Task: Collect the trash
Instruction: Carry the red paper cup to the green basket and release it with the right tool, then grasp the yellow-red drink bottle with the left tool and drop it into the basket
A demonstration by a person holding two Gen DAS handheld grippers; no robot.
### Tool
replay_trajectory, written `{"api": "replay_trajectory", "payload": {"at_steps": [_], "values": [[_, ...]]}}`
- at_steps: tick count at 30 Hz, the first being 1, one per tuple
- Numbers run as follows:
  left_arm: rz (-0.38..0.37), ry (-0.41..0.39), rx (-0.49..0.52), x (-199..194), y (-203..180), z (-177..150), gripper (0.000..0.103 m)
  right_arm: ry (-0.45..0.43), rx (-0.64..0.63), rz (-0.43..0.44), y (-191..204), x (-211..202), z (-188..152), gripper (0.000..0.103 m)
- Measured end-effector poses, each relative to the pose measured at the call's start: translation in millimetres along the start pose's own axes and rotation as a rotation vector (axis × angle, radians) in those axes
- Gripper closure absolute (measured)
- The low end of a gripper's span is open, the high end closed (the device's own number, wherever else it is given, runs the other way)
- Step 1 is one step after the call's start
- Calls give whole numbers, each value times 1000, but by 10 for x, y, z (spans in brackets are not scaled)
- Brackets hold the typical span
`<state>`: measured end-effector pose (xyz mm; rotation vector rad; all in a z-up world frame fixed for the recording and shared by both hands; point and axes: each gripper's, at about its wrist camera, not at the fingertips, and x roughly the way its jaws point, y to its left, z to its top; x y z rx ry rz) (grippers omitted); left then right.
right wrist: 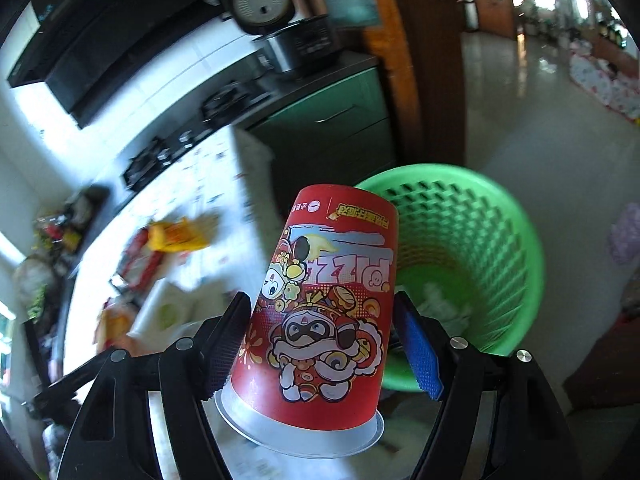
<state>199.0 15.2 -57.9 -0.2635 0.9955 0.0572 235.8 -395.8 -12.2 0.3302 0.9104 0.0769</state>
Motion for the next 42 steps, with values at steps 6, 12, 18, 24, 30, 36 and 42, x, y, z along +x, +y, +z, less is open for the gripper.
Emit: {"api": "replay_trajectory", "payload": {"at_steps": [6, 12, 18, 24, 30, 36, 42], "values": [[-8, -37, 23, -171, 16, -20, 37, 17, 31, -113, -316, 335, 26, 33], [-15, -45, 26, -198, 40, -36, 38, 31, 32, -193, -498, 617, 26, 33], [-14, -61, 34, -243, 32, -57, 39, 44, 32, -225, -610, 783, 30, 33], [-33, -92, 44, -373, 8, -41, 45, 30, 19, -252, -672, 848, 54, 32], [-33, -95, 64, -370, -44, -38, 46, 13, 32, -231, -660, 782, 32, 32], [-37, -61, 97, -260, -75, -73, 46, -19, 4, -209, -562, 579, -2, 30], [-33, -3, 139, -129, -101, -88, 44, -53, -27, -170, -419, 350, -14, 29]]}}
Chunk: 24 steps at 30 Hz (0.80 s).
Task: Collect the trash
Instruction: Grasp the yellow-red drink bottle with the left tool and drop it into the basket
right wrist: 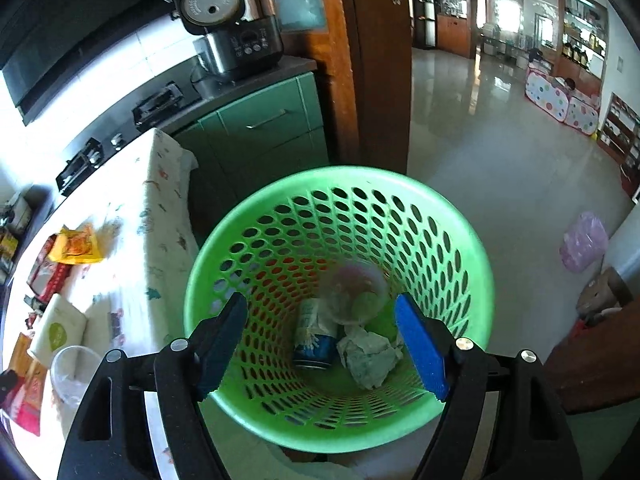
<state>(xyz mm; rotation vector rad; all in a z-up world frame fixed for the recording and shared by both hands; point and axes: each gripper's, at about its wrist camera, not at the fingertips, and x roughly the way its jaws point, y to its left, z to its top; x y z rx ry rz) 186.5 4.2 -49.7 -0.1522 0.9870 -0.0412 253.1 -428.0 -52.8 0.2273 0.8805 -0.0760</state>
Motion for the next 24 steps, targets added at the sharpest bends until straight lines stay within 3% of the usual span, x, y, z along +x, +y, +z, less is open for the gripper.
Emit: {"api": "replay_trajectory", "payload": {"at_steps": [7, 9, 11, 18, 24], "values": [[31, 54, 28, 228, -9, 19, 29, -32, -38, 51, 162, -262, -29, 29], [38, 58, 34, 259, -12, 28, 29, -43, -51, 63, 207, -344, -51, 29], [52, 50, 36, 265, -10, 34, 39, -50, -58, 75, 235, -410, -74, 28], [22, -14, 46, 16, -14, 22, 40, -72, -64, 116, 252, -621, -148, 27], [-67, -79, 55, -378, -204, 142, 40, -90, -69, 120, 187, -768, -200, 27]]}}
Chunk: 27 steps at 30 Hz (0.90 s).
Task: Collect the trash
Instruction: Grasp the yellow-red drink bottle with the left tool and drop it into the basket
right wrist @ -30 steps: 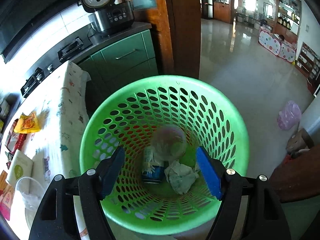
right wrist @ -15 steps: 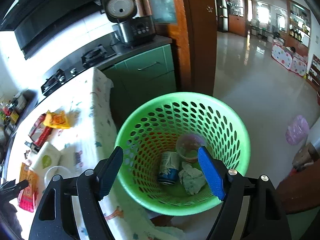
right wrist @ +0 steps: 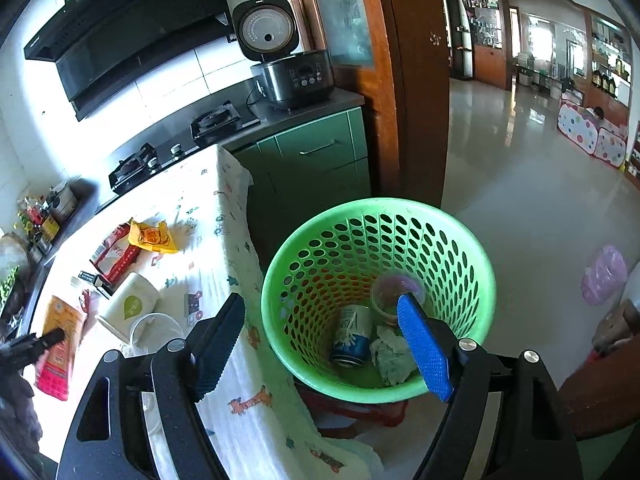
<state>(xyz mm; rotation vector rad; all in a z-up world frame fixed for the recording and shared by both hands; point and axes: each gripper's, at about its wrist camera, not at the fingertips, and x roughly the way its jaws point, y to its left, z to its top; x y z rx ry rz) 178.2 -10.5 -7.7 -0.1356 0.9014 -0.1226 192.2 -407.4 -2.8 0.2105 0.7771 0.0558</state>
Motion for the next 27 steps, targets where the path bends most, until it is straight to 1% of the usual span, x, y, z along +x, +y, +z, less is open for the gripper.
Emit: {"api": "replay_trajectory", "payload": {"at_steps": [3, 6, 8, 12, 16, 19, 21, 24, 27], "values": [[-72, -10, 23, -65, -241, 115, 40, -7, 1, -8, -42, -66, -27, 27], [-141, -5, 74, -5, -583, 234, 40, -19, 5, -18, -105, -127, -58, 27], [-172, -2, 109, 74, -828, 294, 40, -32, 6, -30, -155, -175, -91, 27], [-270, 32, 161, 325, -1397, 406, 40, -61, 13, -58, -289, -292, -167, 26], [-310, 63, 229, 620, -1970, 472, 40, -86, 28, -90, -454, -406, -237, 26], [-337, 88, 262, 851, -2365, 506, 40, -110, 51, -128, -599, -495, -312, 24], [-345, 102, 279, 1021, -2578, 526, 40, -114, 71, -137, -682, -517, -359, 24], [-345, 125, 285, 1273, -2797, 534, 40, -105, 101, -149, -814, -529, -448, 24], [-335, 130, 281, 1487, -2943, 575, 40, -101, 95, -176, -839, -522, -494, 24]]}}
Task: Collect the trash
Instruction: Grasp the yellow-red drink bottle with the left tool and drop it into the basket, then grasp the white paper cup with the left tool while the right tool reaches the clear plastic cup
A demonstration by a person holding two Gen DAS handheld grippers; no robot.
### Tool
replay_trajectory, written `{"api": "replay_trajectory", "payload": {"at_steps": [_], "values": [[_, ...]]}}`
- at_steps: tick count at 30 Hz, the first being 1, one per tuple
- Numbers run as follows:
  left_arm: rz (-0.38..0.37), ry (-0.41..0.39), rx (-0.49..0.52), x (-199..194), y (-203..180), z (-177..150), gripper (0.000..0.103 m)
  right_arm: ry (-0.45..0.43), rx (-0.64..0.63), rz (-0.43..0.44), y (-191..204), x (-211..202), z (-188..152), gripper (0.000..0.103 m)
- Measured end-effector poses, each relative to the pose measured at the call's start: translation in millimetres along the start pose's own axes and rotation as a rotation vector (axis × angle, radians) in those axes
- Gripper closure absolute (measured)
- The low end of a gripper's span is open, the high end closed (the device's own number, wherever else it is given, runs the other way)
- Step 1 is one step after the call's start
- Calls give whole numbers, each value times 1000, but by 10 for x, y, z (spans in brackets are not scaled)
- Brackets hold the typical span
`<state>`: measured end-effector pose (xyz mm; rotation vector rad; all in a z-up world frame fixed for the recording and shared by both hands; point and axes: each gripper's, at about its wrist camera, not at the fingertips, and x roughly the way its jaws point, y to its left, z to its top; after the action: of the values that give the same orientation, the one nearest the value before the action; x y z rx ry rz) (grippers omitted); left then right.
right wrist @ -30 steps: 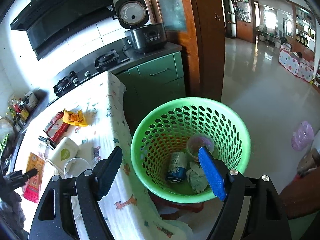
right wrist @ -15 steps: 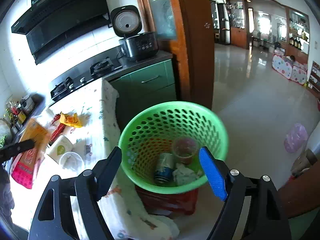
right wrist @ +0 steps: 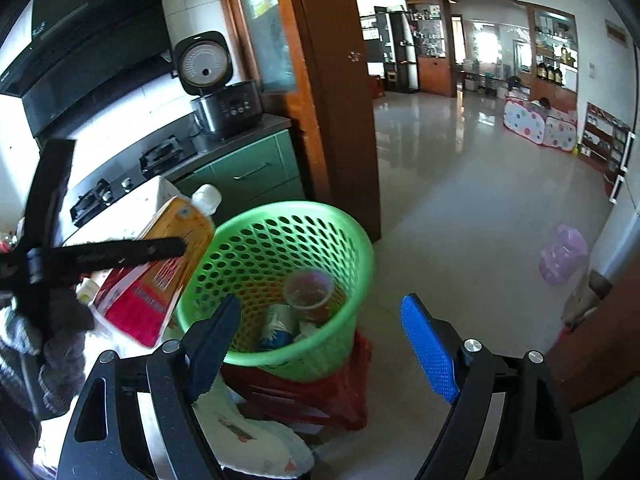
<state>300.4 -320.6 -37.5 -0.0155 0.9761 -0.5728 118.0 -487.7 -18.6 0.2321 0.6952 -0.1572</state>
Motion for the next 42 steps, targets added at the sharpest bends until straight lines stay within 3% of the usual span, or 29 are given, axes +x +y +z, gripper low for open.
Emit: {"api": "replay_trajectory", "payload": {"at_steps": [9, 11, 13, 20, 26, 30, 36, 42], "values": [[13, -36, -81, 227, 125, 104, 38, 15, -22, -5, -7, 15, -133, 24], [6, -62, -98, 166, 151, 86, 29, 18, -24, 0, 2, 20, -143, 24], [0, -77, -99, 74, 169, 76, 28, 18, -30, 6, 20, 27, -128, 24], [27, -152, -39, -452, 183, -78, 28, 9, -68, 42, 235, -74, -106, 24], [88, -209, -16, -1059, 391, -348, 28, 18, -113, 112, 562, -129, -90, 24], [171, -248, -30, -1462, 666, -548, 28, 30, -156, 165, 840, -152, -67, 24], [242, -216, -97, -1725, 1199, -752, 27, 57, -226, 231, 1254, -154, -34, 24], [265, -143, -165, -1616, 1606, -913, 21, 80, -276, 259, 1542, -128, -94, 24]]}}
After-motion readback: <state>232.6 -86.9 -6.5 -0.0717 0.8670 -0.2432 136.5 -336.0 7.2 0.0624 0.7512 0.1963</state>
